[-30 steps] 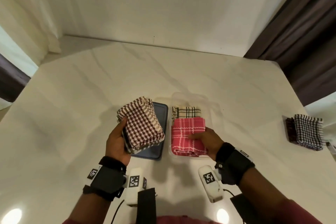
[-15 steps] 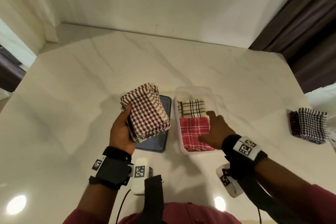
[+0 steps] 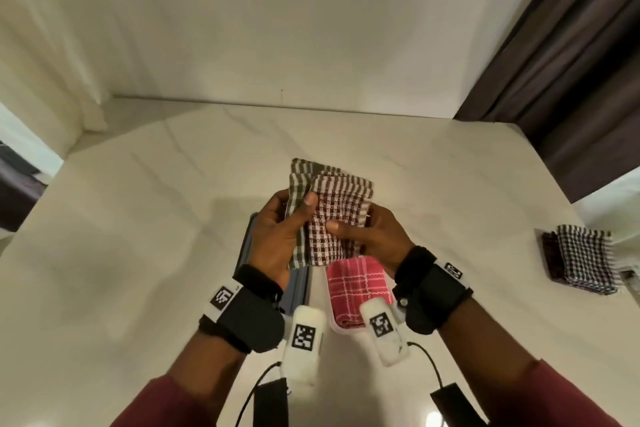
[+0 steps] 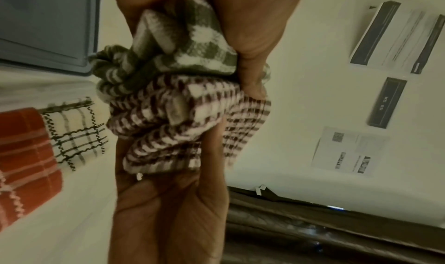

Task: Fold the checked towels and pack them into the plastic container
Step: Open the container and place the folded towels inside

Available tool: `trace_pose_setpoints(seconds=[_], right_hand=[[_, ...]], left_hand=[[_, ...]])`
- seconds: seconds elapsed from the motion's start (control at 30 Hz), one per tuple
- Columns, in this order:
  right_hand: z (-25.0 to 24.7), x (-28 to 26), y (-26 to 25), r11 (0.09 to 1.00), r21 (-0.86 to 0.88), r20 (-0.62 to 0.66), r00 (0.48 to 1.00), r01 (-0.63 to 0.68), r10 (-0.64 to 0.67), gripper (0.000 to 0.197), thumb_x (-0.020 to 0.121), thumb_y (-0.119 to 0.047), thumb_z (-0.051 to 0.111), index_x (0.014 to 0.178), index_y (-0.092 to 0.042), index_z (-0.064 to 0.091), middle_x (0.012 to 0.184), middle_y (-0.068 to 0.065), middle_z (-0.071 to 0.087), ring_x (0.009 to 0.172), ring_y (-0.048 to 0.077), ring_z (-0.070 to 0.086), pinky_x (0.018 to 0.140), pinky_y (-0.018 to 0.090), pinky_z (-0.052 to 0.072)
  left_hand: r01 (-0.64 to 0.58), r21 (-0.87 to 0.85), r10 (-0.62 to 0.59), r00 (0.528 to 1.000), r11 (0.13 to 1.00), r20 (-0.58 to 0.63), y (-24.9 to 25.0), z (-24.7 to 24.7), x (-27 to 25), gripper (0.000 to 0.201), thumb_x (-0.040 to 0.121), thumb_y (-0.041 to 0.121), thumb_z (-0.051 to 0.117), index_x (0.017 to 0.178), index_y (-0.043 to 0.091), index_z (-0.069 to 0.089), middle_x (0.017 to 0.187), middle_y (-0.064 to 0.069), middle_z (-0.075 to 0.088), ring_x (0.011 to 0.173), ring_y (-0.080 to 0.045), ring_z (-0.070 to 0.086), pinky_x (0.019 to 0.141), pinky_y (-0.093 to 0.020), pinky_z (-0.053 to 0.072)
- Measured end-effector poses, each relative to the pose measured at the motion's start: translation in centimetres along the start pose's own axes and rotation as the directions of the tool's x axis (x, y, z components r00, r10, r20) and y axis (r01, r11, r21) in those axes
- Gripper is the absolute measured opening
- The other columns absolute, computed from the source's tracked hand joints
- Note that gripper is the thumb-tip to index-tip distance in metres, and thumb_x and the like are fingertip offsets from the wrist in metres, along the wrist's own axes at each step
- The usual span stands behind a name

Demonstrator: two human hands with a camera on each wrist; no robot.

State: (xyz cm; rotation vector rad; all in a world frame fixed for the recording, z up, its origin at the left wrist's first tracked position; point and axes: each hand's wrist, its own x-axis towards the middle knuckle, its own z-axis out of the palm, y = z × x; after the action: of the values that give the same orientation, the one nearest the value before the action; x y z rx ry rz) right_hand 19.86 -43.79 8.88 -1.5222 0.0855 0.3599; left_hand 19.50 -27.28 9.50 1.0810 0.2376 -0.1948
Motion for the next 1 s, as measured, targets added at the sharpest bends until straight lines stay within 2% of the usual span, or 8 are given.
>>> trace_pose_setpoints(seconds=[0.17, 0.27, 0.4, 0.5, 0.6, 0.7, 0.83, 1.0], right_hand=[[-4.8, 1.2, -0.2, 0.932, 0.357, -0.098, 0.990, -0.056, 0.097, 0.044, 0.069, 0.005, 0.068, 0.113, 0.000, 0.063, 0.107, 0.017, 0.070, 0.092, 0.030, 0.070, 0.075, 0.037, 0.057], [-7.0, 3.3, -1.7, 0.992, -0.096, -0.147, 0.986, -0.087, 0.073, 0.058, 0.053, -0.002, 0.070, 0.110, -0.001, 0.062, 0.104, 0.016, 0.070, 0.093, 0.030, 0.067, 0.080, 0.039, 0.055], [-5.6, 7.3, -3.7, 0.484, -0.870, 0.041, 0.965, -0.093, 0.258, 0.037, 0.043, -0.021, 0.060, 0.078, -0.017, 0.068, 0.081, 0.005, 0.069, 0.075, 0.022, 0.061, 0.064, 0.027, 0.049], [-2.9, 10.6, -2.3, 0.174, -0.985, 0.072, 0.881, -0.012, 0.467, 0.017, 0.052, -0.019, 0.056, 0.063, -0.008, 0.061, 0.061, 0.007, 0.060, 0.058, 0.023, 0.052, 0.055, 0.026, 0.042], [-1.6, 13.1, 0.4, 0.009, -0.999, 0.037, 0.859, 0.037, 0.511, 0.014, 0.073, -0.019, 0.054, 0.061, -0.013, 0.055, 0.069, 0.008, 0.064, 0.065, 0.026, 0.059, 0.064, 0.034, 0.051], [-0.8, 14.1, 1.5, -0.055, -0.997, 0.022, 0.858, 0.058, 0.513, 0.003, 0.080, -0.017, 0.052, 0.079, -0.019, 0.054, 0.094, 0.008, 0.066, 0.088, 0.028, 0.063, 0.082, 0.040, 0.055], [-1.3, 14.2, 2.2, -0.058, -0.993, 0.058, 0.852, 0.102, 0.521, 0.032, 0.075, -0.023, 0.071, 0.103, -0.010, 0.064, 0.106, 0.011, 0.067, 0.097, 0.028, 0.063, 0.085, 0.038, 0.054], [-3.4, 10.6, -0.4, 0.056, -0.998, 0.040, 0.968, 0.027, 0.249, 0.046, 0.079, -0.040, 0.069, 0.120, -0.022, 0.059, 0.115, -0.001, 0.060, 0.104, 0.023, 0.059, 0.087, 0.034, 0.049]], left_hand=[[0.027, -0.177, -0.020, 0.999, 0.984, 0.040, 1.4, -1.4, 0.9, 0.038, 0.095, 0.020, 0.051, 0.130, 0.007, 0.053, 0.123, -0.015, 0.064, 0.110, -0.031, 0.063, 0.087, -0.044, 0.055], [0.097, -0.273, -0.068, 0.991, 0.957, 0.114, 1.6, -3.2, 1.0, 0.043, 0.100, 0.026, 0.040, 0.139, 0.009, 0.043, 0.136, -0.016, 0.054, 0.122, -0.034, 0.054, 0.094, -0.051, 0.049], [0.168, -0.361, -0.135, 0.984, 0.917, 0.113, 1.5, -5.4, 0.4, 0.046, 0.100, 0.032, 0.034, 0.141, 0.012, 0.042, 0.137, -0.014, 0.053, 0.123, -0.032, 0.053, 0.088, -0.049, 0.052], [0.163, -0.380, -0.142, 0.986, 0.911, 0.084, 1.2, -6.7, -0.2, 0.044, 0.100, 0.032, 0.035, 0.138, 0.012, 0.045, 0.135, -0.013, 0.055, 0.120, -0.031, 0.056, 0.083, -0.045, 0.054], [0.135, -0.387, -0.126, 0.991, 0.912, 0.050, 1.1, -7.8, -1.0, 0.042, 0.100, 0.027, 0.034, 0.135, 0.008, 0.048, 0.128, -0.014, 0.061, 0.114, -0.030, 0.061, 0.082, -0.043, 0.056], [0.109, -0.361, -0.114, 0.993, 0.926, 0.009, 0.9, -8.8, -1.4, 0.045, 0.098, 0.026, 0.037, 0.138, 0.006, 0.043, 0.132, -0.017, 0.057, 0.118, -0.033, 0.057, 0.089, -0.044, 0.053], [0.129, -0.335, -0.133, 0.991, 0.933, 0.012, 0.1, -8.7, -1.3, 0.044, 0.098, 0.026, 0.038, 0.137, 0.007, 0.044, 0.132, -0.017, 0.057, 0.119, -0.033, 0.056, 0.091, -0.044, 0.052], [0.159, -0.261, -0.141, 0.986, 0.952, 0.087, -0.5, -7.1, -0.9, 0.045, 0.096, 0.028, 0.043, 0.137, 0.007, 0.045, 0.133, -0.019, 0.055, 0.122, -0.036, 0.053, 0.100, -0.053, 0.044]])
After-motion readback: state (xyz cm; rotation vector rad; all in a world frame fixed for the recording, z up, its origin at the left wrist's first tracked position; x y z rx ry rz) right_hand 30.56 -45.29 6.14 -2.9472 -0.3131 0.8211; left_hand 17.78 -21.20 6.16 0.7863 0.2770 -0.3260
